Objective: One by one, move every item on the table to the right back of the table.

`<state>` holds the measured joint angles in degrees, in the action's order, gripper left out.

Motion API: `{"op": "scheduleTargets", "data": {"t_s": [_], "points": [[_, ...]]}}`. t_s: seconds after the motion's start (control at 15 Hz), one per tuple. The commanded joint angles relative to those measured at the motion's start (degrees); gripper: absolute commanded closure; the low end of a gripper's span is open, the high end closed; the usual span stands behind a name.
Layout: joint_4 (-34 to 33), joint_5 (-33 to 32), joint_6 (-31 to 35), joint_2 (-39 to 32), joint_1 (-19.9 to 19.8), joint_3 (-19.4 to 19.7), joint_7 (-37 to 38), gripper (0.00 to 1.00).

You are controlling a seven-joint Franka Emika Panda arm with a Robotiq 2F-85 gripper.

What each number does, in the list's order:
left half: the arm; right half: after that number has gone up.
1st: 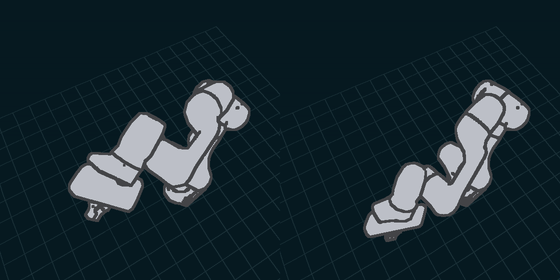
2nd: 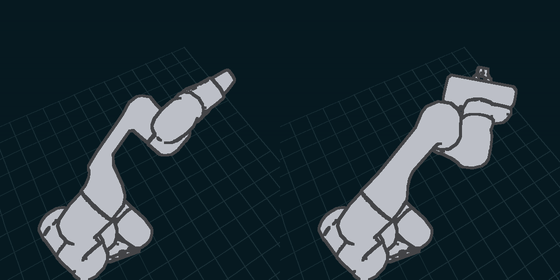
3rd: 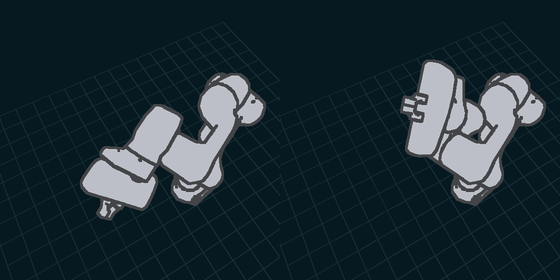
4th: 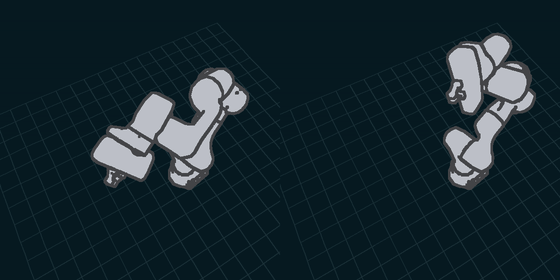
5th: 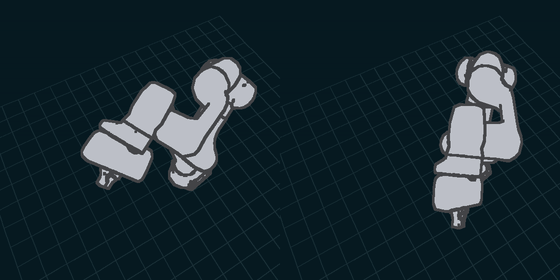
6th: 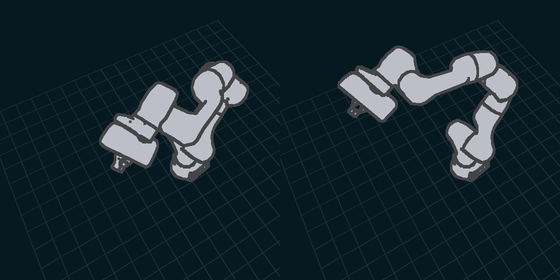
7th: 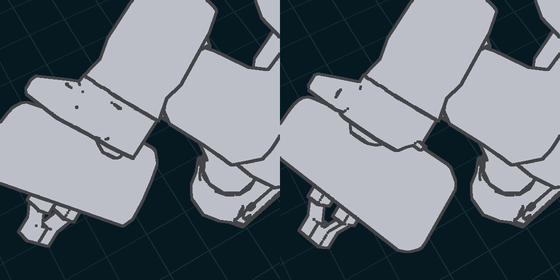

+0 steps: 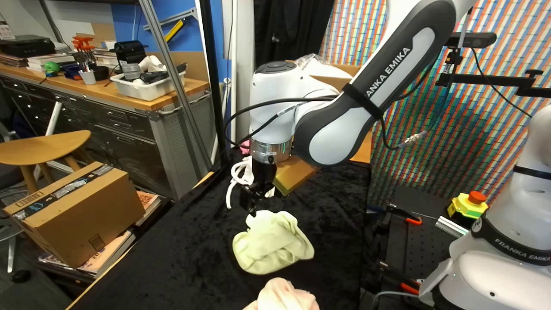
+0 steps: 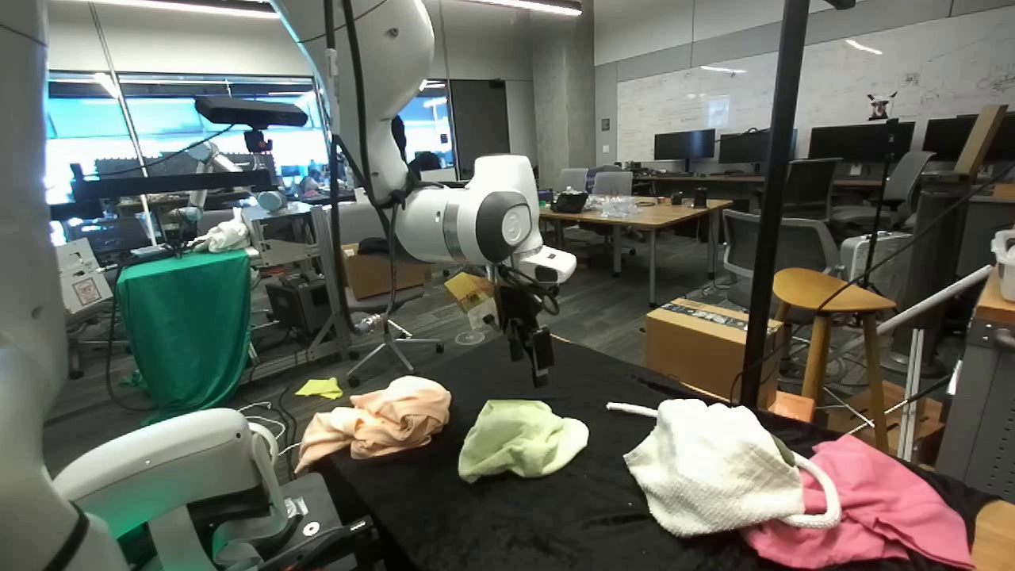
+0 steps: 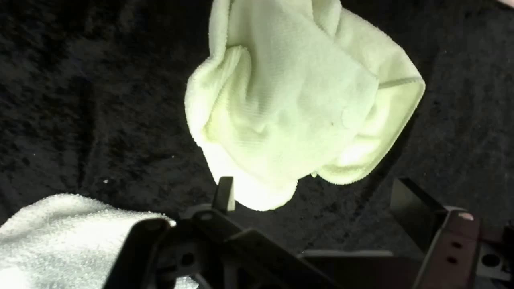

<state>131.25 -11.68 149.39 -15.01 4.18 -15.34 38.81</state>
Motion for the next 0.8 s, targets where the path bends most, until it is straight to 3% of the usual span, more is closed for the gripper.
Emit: {"op": "scheduleTargets", "data": {"t_s": [0.0,0.4,0.73], "points": [[2.9,3.6,2.1,1.9,3.5,3.9,-7.1,0.00],[6.2,5.1,2.7,1.7,5.1,8.3,-10.8,0.00],[9.1,8.3,5.6,-0.3,4.2,9.3,-16.7,0.00]]}}
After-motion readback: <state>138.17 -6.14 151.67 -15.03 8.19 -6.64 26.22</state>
